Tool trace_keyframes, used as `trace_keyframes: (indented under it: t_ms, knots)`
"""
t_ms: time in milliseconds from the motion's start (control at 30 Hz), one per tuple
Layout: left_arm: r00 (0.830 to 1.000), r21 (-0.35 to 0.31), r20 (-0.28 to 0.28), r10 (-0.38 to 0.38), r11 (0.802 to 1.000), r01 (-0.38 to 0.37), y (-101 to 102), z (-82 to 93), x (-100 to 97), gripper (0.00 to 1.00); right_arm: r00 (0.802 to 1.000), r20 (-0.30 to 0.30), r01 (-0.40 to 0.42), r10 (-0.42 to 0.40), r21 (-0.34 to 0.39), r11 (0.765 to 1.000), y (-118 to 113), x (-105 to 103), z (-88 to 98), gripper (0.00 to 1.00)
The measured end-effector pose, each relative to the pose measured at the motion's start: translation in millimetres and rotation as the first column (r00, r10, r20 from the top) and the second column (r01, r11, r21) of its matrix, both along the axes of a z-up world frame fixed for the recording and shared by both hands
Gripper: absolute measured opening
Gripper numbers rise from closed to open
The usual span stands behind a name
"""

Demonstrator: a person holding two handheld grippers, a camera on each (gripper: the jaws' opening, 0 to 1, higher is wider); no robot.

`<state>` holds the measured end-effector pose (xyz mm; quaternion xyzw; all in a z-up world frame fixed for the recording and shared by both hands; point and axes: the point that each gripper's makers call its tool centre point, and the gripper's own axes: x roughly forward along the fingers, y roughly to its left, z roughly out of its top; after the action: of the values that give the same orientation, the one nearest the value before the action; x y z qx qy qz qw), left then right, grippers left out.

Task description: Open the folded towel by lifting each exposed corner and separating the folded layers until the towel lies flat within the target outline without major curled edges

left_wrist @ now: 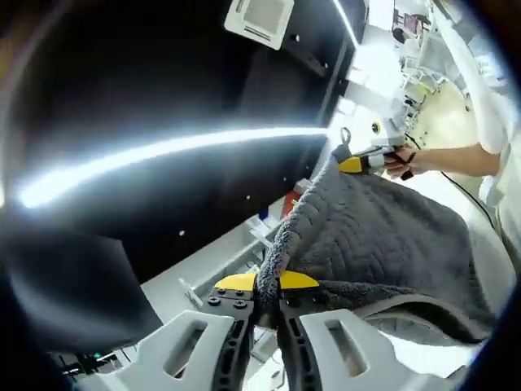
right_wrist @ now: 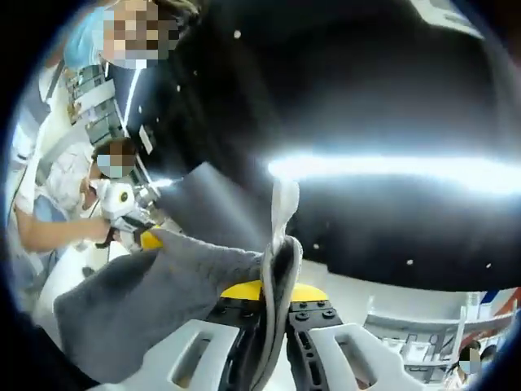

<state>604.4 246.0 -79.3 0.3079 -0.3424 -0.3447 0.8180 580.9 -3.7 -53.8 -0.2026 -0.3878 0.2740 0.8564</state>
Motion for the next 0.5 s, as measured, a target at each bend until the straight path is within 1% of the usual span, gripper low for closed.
trace_keyframes:
  t_ms: [33, 67, 100, 133, 167, 200, 300, 367, 500]
  knots:
    - [1.000, 0.004, -0.012, -0.005, 1.000, 0.005, -1, -2.6, 2.2, 0.07, 0.999, -0.006, 0.036, -0.036, -0.032, 0.999, -3, 12, -8.4, 0.02]
    - [0.999, 0.020, -0.036, -0.007, 1.000, 0.008, -2, -8.7, 7.1, 0.07, 0.999, -0.024, 0.035, -0.036, -0.034, 0.999, -4, 18, -12.9, 0.02]
    - [0.999, 0.044, -0.050, 0.011, 0.999, -0.008, -3, -16.2, 15.5, 0.07, 0.998, -0.046, 0.032, -0.033, -0.036, 0.999, -4, 25, -17.9, 0.02]
    - [0.998, 0.085, -0.054, 0.037, 0.996, -0.033, -4, -25.2, 23.0, 0.07, 0.995, -0.093, 0.020, -0.022, -0.023, 1.000, -5, 32, -23.7, 0.02]
    - [0.997, 0.100, -0.054, 0.049, 0.994, -0.043, -5, -29.0, 27.3, 0.07, 0.994, -0.110, 0.019, -0.021, -0.016, 1.000, -6, 36, -25.6, 0.03]
    - [0.997, 0.115, -0.054, 0.053, 0.992, -0.046, -7, -34.0, 31.4, 0.07, 0.994, -0.105, 0.027, -0.029, -0.021, 0.999, -6, 40, -26.7, 0.04]
    - [0.997, 0.148, -0.052, 0.061, 0.988, -0.052, -9, -44.2, 40.0, 0.07, 0.991, -0.118, 0.048, -0.055, -0.060, 0.997, -6, 49, -37.5, 0.03]
    - [0.996, 0.164, -0.053, 0.070, 0.985, -0.061, -10, -48.9, 44.2, 0.07, 0.990, -0.126, 0.053, -0.061, -0.067, 0.996, -7, 54, -42.2, 0.03]
    - [0.996, 0.178, -0.060, 0.069, 0.982, -0.057, -11, -53.3, 45.3, 0.07, 0.986, -0.148, 0.066, -0.076, -0.068, 0.995, -9, 62, -48.7, 0.04]
